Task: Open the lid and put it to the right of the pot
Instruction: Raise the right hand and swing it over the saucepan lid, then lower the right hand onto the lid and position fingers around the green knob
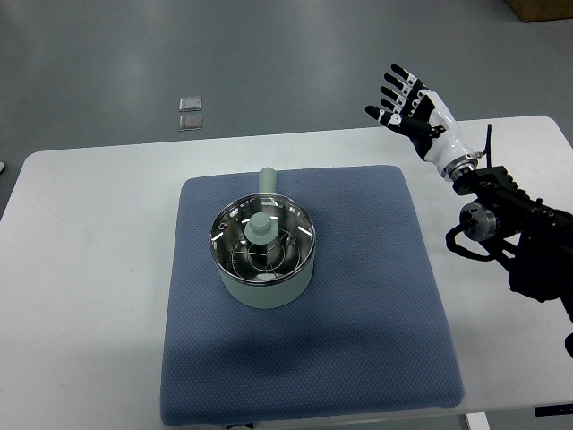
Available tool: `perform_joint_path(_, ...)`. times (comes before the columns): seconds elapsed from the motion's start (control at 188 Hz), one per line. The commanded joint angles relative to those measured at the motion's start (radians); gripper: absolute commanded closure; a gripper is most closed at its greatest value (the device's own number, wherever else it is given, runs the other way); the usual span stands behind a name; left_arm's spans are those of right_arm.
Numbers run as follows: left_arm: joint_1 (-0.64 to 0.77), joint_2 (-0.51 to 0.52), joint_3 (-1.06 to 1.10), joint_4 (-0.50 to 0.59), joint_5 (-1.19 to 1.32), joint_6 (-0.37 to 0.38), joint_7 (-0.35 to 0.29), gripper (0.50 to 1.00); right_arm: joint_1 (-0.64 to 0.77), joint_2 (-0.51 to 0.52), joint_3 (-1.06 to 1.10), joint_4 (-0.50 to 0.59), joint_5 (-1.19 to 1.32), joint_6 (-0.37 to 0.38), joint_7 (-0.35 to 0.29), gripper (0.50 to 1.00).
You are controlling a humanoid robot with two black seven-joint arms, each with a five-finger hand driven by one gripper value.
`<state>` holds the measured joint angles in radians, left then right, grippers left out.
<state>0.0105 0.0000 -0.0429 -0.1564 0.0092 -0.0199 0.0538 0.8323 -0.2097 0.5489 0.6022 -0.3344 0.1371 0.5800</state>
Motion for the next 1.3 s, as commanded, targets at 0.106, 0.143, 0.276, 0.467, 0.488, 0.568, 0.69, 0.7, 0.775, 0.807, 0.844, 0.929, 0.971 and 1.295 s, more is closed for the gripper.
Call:
perform_joint_path(0.106, 0.000, 0.000, 0.000, 0.000, 0.000, 0.000, 0.000, 0.500, 0.128, -0.122, -0.020, 0.116, -0.432, 0.098, 0.003, 0.570)
perform_joint_path(0.143, 0.000, 0.000, 0.000, 0.000, 0.000, 0.000, 0.000, 0.500, 0.148, -0.135, -0.024, 0.131, -0.494, 0.113, 0.004, 0.570)
perform_joint_path(0.276, 0.000, 0.000, 0.000, 0.000, 0.000, 0.001, 0.000, 0.500, 0.229, -0.177, -0.063, 0.237, -0.718, 0.173, 0.004, 0.570)
perform_joint_path(0.467, 0.000, 0.000, 0.000, 0.000, 0.000, 0.000, 0.000, 0.500, 0.367, -0.177, -0.156, 0.381, -1.037, 0.277, 0.008, 0.572)
perform_joint_path(0.488, 0.000, 0.000, 0.000, 0.000, 0.000, 0.001, 0.000, 0.500, 0.384, -0.174, -0.171, 0.387, -1.063, 0.285, 0.008, 0.572)
perform_joint_path(0.568, 0.000, 0.000, -0.002, 0.000, 0.000, 0.000, 0.000, 0.500, 0.446, -0.166, -0.231, 0.398, -1.132, 0.305, 0.008, 0.572)
perform_joint_path(0.69, 0.000, 0.000, -0.002, 0.000, 0.000, 0.000, 0.000, 0.500, 0.544, -0.114, -0.377, 0.406, -1.216, 0.309, 0.018, 0.572)
perform_joint_path(0.7, 0.000, 0.000, -0.002, 0.000, 0.000, 0.000, 0.000, 0.500, 0.544, -0.114, -0.377, 0.406, -1.216, 0.309, 0.018, 0.572)
perform_joint_path(0.775, 0.000, 0.000, -0.002, 0.000, 0.000, 0.000, 0.000, 0.500, 0.613, -0.074, -0.463, 0.406, -1.259, 0.306, 0.031, 0.572)
perform_joint_path(0.807, 0.000, 0.000, -0.002, 0.000, 0.000, 0.001, 0.001, 0.500, 0.636, -0.062, -0.492, 0.406, -1.270, 0.306, 0.031, 0.572)
perform_joint_path(0.844, 0.000, 0.000, 0.000, 0.000, 0.000, 0.000, 0.000, 0.500, 0.654, -0.053, -0.518, 0.407, -1.281, 0.305, 0.031, 0.572)
perform_joint_path(0.929, 0.000, 0.000, -0.002, 0.000, 0.000, 0.001, 0.001, 0.500, 0.699, -0.036, -0.569, 0.407, -1.301, 0.303, 0.031, 0.572)
perform_joint_path(0.971, 0.000, 0.000, -0.002, 0.000, 0.000, 0.000, 0.000, 0.500, 0.711, -0.027, -0.589, 0.407, -1.302, 0.302, 0.031, 0.572)
perform_joint_path(1.295, 0.000, 0.000, -0.002, 0.000, 0.000, 0.000, 0.000, 0.500, 0.719, 0.053, -0.661, 0.390, -1.399, 0.265, 0.031, 0.572)
